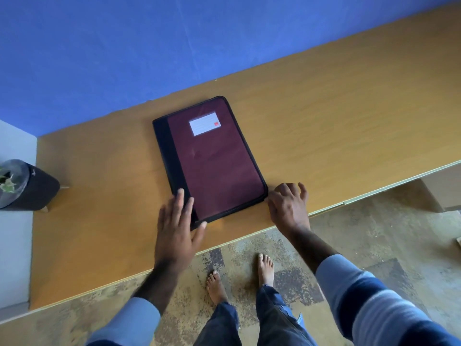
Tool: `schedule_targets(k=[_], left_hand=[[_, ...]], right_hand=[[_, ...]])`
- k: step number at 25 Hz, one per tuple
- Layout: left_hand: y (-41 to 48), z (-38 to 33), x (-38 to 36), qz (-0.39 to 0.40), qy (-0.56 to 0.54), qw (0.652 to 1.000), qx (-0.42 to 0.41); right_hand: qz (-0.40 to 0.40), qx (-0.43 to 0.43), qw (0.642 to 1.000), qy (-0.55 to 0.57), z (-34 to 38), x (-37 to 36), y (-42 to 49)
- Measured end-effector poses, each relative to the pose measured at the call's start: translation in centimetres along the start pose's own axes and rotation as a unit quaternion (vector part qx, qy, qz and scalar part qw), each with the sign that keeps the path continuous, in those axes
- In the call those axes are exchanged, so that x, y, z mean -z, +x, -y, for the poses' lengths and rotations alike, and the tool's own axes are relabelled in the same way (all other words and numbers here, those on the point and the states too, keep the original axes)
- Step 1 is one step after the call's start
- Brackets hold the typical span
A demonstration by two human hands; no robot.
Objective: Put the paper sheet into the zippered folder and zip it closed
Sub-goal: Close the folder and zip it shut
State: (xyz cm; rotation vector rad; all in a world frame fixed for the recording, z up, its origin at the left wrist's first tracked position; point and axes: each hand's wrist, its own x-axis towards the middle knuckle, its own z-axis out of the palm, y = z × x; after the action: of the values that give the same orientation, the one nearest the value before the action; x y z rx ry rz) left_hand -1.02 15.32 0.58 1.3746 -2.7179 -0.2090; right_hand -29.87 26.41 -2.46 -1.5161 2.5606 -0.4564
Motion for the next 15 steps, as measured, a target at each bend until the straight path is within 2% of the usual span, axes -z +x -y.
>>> schedule_targets(k=[4, 6, 8, 15], left_hand=[[5.1, -10.8, -3.5, 0.050, 0.057, 0.992, -0.101], [7.0, -13.1, -4.9, 0.061, 0.085, 0.990, -0.095], [7.9, -13.6, -5.7, 0.062, 0.102, 0.991, -0.068], [8.5, -13.8, -6.6, 0.041, 0.127, 0.988, -0.076]], right_hand=[[0.007, 0.032, 0.999, 0.015, -0.4, 0.4, 0.5], [0.018, 0.056, 0.998, 0.010, -0.7, 0.8, 0.9], [0.025, 0.074, 0.997, 0.008, -1.0, 1.0, 1.1], [0.028, 0.131, 0.991, 0.020, -2.6, 1.0, 2.2]])
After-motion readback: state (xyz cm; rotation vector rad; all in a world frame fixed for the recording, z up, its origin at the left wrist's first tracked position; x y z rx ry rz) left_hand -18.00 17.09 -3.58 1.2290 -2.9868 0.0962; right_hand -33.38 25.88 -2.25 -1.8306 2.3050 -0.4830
